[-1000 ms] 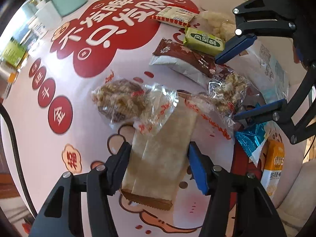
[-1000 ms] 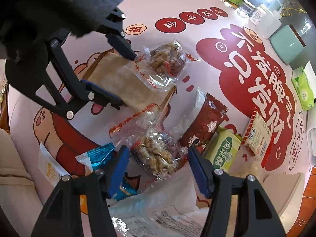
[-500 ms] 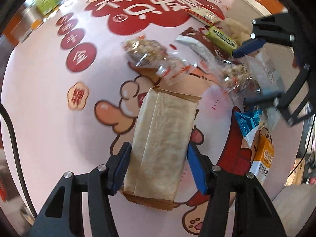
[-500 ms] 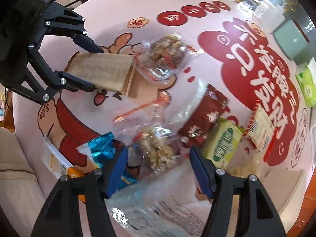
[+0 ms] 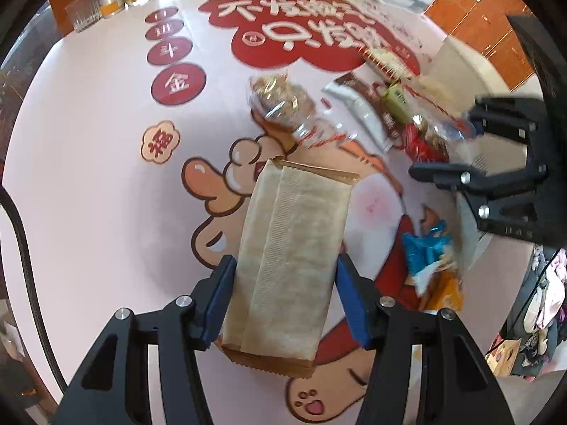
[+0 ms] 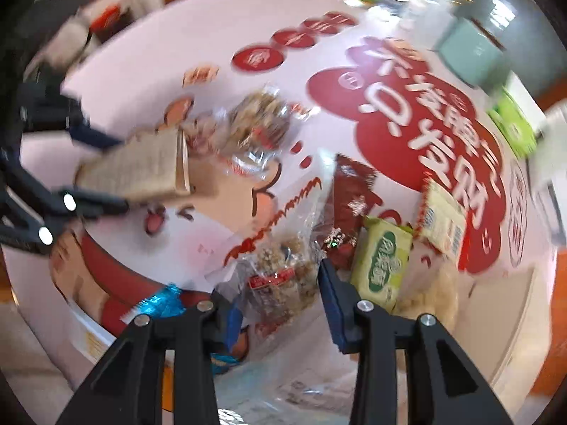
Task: Organize snacks
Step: 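Lower the left gripper onto the bread slice pack and close, then grasp the clear nut bag with the right gripper while the left gripper lifts the bread pack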
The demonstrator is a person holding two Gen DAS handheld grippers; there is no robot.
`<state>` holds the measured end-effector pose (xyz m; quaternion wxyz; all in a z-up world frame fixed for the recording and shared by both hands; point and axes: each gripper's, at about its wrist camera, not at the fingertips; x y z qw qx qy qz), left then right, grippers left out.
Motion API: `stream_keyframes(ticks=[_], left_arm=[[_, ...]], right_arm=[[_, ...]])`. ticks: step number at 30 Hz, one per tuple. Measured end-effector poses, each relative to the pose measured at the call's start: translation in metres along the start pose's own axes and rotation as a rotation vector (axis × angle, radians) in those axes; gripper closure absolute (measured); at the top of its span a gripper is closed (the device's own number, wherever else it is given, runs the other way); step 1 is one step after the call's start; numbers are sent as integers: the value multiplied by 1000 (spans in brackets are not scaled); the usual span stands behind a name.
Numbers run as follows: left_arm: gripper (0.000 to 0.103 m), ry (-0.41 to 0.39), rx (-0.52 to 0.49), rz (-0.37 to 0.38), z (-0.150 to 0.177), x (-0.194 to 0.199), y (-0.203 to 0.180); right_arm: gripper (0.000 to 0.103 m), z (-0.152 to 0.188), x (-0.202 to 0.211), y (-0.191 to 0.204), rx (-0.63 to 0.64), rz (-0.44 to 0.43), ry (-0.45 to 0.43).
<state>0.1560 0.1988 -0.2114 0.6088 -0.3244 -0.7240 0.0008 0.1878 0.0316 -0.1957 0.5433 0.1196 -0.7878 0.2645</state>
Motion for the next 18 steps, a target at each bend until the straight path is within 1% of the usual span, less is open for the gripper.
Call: stream_keyframes(ticks=[3, 7, 10, 11, 12, 13, 15, 16, 18], left_arm=[[48, -38, -9, 10, 1, 17, -11], [48, -93, -35, 35, -5, 43, -48], [48, -116, -66, 34, -9, 58, -78], [48, -119, -72, 23, -26, 57, -95], [48, -130, -73, 19, -29, 63, -107], [48, -141, -75, 20, -40, 65, -118], [48, -192, -86, 33, -53, 77, -151], [48, -205, -91, 38, -61, 76, -161], [48, -236, -111, 50, -76, 82, -193]], right_arm=[[64, 14, 15, -9, -129, -36, -44], [64, 34, 44, -21, -330, -57, -113], [64, 52, 73, -34, -437, -66, -181], [64, 58, 85, -41, -468, -62, -206], [65, 63, 95, -45, -492, -56, -224], [65, 70, 110, -53, -519, -47, -240], [65, 85, 138, -69, -564, -14, -275], [65, 97, 156, -80, -587, 10, -305], [65, 115, 176, -97, -618, 42, -328]])
Point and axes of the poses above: each gripper's, at about its wrist camera, not at the fingertips, and x roughly against the way its jaws point, y to its left, z to its underside, and after that the axes turned 13 degrees about z, right-handed
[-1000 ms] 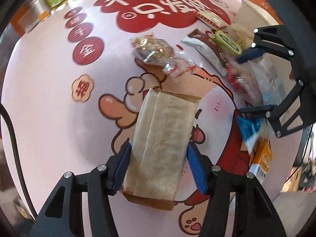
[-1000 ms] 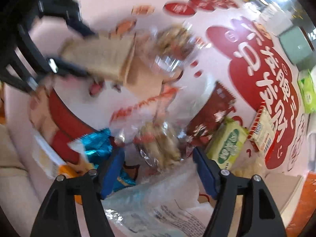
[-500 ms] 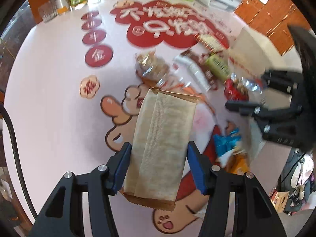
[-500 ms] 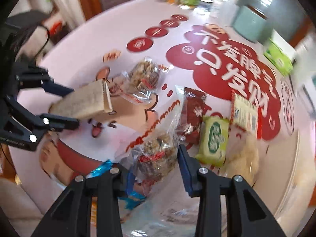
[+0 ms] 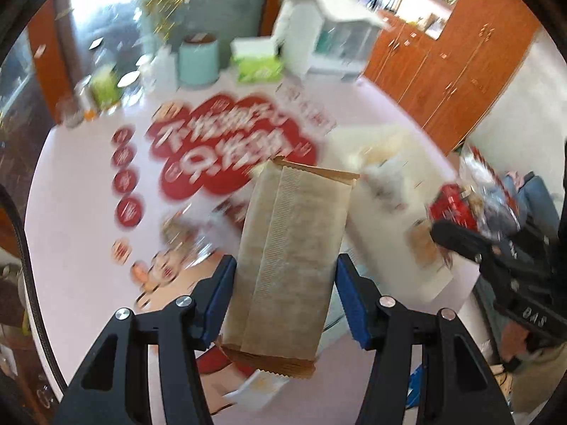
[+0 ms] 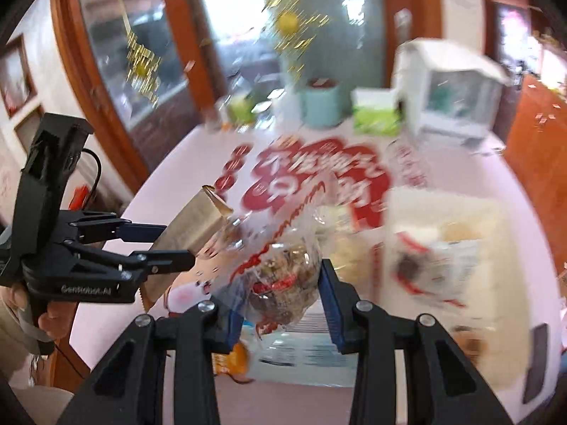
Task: Organize snacks
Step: 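Grasp the clear nut bag with the right gripper while the left gripper lifts the bread pack, then carry the bread pack and nut bag into the white tray and open both grippers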
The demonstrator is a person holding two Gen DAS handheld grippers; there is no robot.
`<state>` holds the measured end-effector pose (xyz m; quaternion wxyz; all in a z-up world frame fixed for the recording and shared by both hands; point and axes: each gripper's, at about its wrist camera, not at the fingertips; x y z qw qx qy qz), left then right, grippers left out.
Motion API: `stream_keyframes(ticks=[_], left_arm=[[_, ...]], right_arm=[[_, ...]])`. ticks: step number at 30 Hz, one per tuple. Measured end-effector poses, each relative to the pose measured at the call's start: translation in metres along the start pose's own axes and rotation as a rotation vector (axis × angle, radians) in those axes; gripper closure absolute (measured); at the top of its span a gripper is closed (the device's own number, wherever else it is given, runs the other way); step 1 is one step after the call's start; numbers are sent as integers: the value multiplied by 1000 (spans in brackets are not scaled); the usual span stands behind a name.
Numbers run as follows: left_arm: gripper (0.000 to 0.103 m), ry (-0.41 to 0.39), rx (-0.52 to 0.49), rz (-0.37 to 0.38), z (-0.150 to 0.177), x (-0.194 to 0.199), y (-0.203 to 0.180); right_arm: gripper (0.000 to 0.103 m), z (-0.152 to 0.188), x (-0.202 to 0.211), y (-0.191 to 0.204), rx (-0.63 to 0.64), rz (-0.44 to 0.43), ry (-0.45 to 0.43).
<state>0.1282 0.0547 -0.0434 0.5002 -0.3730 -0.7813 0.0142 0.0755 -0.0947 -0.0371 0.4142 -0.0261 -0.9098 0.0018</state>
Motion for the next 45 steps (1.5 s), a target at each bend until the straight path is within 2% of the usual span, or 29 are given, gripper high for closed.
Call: stream_keyframes(ticks=[2, 9, 12, 17, 21, 26, 30, 35, 37, 39, 41, 43, 45], left_arm=[[48, -19, -19, 12, -21, -8, -31], [48, -72, -90, 129, -82, -49, -142], [48, -78, -119, 174, -97, -71, -180], [48, -69, -120, 190, -107, -108, -221], [48, -24, -91, 150, -108, -139, -229], [48, 30, -58, 89, -102, -167, -219], [48, 47, -48, 29, -99, -177, -210], [47, 50, -38, -25, -102, -180, -200], [40, 58, -45, -38, -101, -180, -199], [16, 51, -44, -45, -96, -177, -197], [11, 26, -40, -66, -91, -170, -194], [11, 25, -33, -81, -88, -166, -191], [11, 21, -20, -108, -83, -161, -186]], right_arm=[[65, -2, 23, -31, -45, 50, -23], [65, 12, 78, -123, -165, 176, -74], [65, 23, 87, -149, -180, 232, -72], [65, 41, 86, -190, -230, 247, -47], [65, 54, 76, -215, -279, 186, -31], [65, 69, 46, -237, -335, 100, 20], [65, 74, 23, -244, -373, 54, 64], [64, 69, 4, -234, -335, 54, 89], [63, 67, -2, -228, -303, 70, 103], [58, 65, -6, -219, -256, 103, 100], [44, 64, -7, -213, -228, 119, 83], [37, 65, -6, -207, -202, 124, 63], [35, 66, -8, -203, -188, 119, 58]])
Point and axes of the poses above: each gripper's, at about its wrist camera, not at the fingertips, and x roughly against the way its jaws point, y to its left, z to its underside, and after that the axes turned 13 degrees about z, right-handed
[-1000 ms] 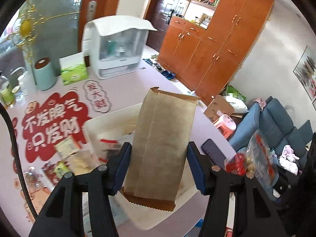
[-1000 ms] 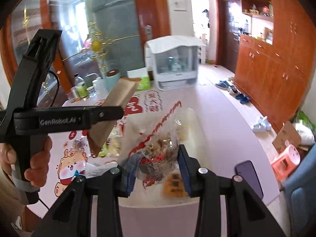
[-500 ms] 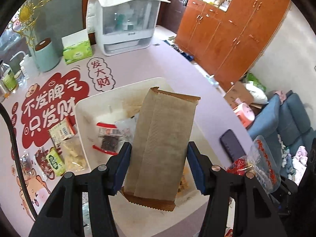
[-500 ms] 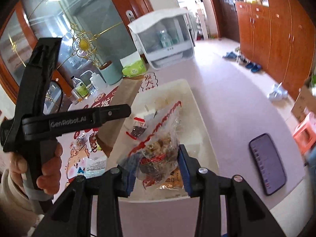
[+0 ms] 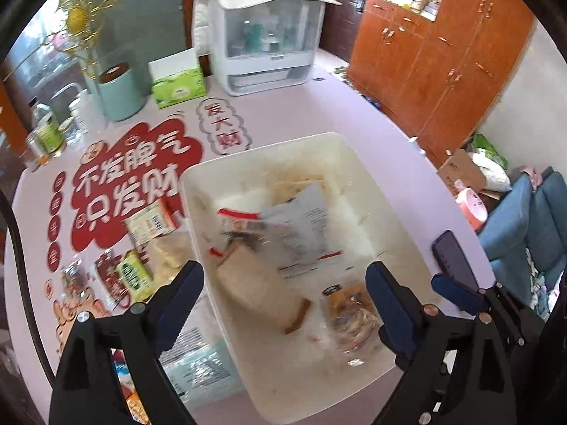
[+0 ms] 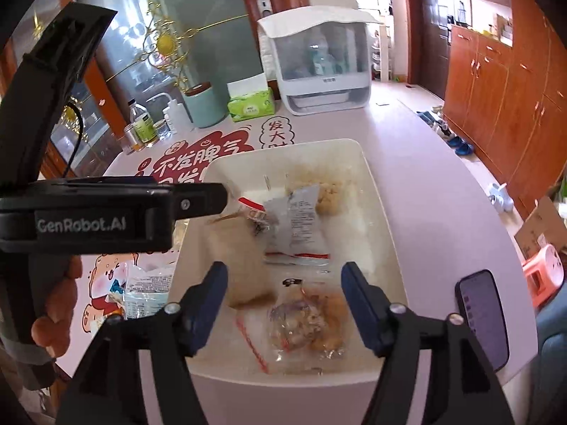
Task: Organize snacks
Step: 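Carry the bread pack and nut bag into the white tray and open both grippers, then move both grippers out of the tray back to the snack pile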
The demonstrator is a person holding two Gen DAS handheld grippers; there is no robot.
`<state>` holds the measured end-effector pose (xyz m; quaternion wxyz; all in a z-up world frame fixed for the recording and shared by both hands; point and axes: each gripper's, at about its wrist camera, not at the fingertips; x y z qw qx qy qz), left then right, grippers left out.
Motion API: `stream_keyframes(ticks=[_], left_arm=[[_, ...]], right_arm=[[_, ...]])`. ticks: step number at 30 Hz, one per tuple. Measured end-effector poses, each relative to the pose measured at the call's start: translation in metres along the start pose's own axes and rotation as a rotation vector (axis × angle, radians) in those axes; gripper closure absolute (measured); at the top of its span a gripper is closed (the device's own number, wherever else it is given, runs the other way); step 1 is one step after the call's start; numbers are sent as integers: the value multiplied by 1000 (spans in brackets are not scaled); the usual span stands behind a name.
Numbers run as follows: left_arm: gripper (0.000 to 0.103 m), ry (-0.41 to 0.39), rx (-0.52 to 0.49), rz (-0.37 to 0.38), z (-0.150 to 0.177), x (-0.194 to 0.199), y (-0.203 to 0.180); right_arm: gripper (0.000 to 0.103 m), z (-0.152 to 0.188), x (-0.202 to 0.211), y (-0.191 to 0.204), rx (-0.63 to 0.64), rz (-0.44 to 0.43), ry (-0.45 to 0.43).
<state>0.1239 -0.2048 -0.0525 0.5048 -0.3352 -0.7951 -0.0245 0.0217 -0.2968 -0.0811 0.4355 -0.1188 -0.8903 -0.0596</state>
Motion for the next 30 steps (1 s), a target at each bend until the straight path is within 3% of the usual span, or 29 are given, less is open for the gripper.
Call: stream_keyframes(ticks=[12, 19, 25, 30], left_arm=[[11, -134, 51, -93, 43, 49, 33], [11, -101, 75, -77, 51, 64, 46], [11, -146, 62, -179, 56, 92, 60], [11, -201, 70, -203, 62, 124, 78]], right_arm=[[35, -1, -4, 21, 12, -53, 17], [35, -3, 1, 34, 11, -44, 13], [35, -8, 13, 45, -6, -48, -13], [35, -15, 24, 63, 2, -27, -49]])
Point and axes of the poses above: each gripper's, at about its wrist camera, not at the fingertips, and x roughly against the way its jaws point, y to its left, z to its underside, and after that the axes turned 13 degrees about z, right-handed
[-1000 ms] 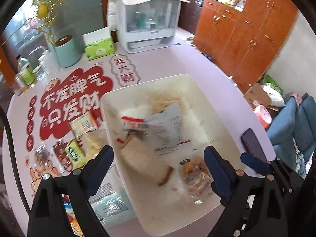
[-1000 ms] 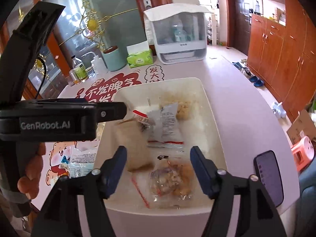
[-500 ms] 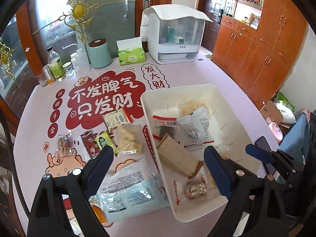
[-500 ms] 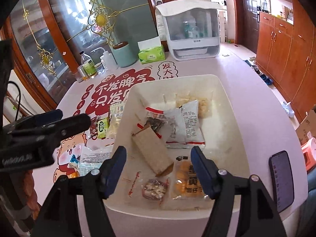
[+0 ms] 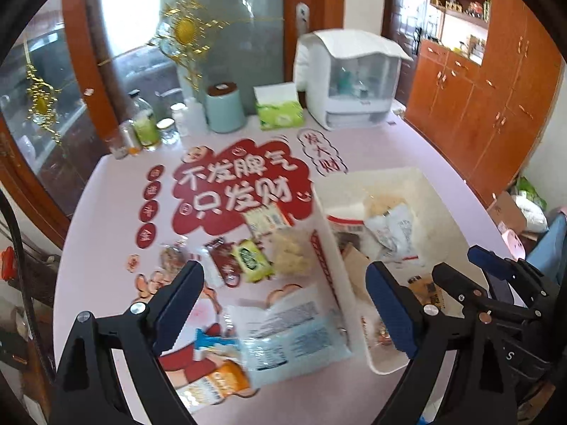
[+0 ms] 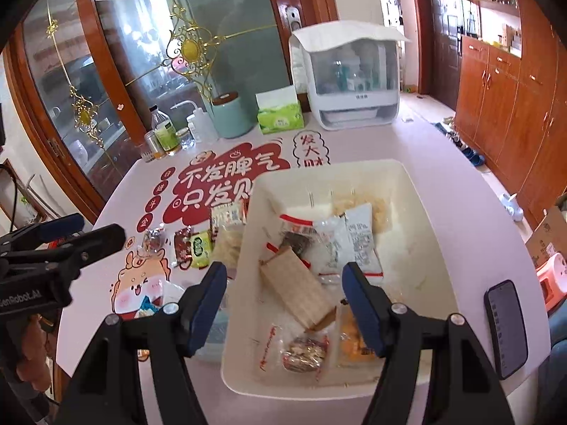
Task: Organize snacks
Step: 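Move both grippers out of the tray back to the snack pile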
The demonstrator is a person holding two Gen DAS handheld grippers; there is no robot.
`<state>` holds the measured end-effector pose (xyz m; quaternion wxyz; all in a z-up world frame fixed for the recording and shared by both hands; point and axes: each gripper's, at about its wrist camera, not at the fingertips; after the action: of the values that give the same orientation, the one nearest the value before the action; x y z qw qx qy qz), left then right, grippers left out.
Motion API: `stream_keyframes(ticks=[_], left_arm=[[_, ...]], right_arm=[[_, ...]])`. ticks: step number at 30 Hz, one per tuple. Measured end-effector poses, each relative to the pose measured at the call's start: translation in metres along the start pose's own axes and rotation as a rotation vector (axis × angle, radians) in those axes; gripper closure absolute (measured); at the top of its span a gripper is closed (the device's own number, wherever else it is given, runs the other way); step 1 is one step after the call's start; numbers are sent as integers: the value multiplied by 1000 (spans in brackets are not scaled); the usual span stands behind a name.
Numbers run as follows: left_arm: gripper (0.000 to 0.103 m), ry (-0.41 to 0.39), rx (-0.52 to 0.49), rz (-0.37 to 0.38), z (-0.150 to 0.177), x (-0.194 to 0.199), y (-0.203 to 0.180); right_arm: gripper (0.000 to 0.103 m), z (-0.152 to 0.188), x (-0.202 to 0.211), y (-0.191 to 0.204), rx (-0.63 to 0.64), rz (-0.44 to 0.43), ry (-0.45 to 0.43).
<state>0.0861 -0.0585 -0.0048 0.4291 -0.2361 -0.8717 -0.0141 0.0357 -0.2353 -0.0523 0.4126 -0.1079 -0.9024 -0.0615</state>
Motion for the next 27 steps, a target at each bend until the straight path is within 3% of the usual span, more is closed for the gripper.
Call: stream_keyframes(ticks=[9, 17, 21, 24, 27], left_arm=[[11, -94, 26, -77, 0, 53, 70], [11, -113, 39, -151, -13, 75, 155], [11, -32, 70, -115, -16, 44, 204], [11, 75, 99, -67, -12, -2, 232], [11, 149, 99, -80, -6, -52, 249]], right_arm=[[35, -11, 15, 55, 31, 5, -54], [35, -31, 11, 108, 28, -20, -33], [35, -48, -10, 146, 58, -22, 8], [35, -52, -42, 181, 137, -13, 61], [35, -46, -76, 210, 219, -22, 119]])
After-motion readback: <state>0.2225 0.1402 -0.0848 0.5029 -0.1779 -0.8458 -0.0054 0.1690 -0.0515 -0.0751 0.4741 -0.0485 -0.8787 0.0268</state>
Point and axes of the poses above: each gripper's, at about its wrist camera, not at the fingertips, and x roughly against the way its jaws point, y to its left, z to its underside, and after that the axes turned 13 degrees about z, right-handed
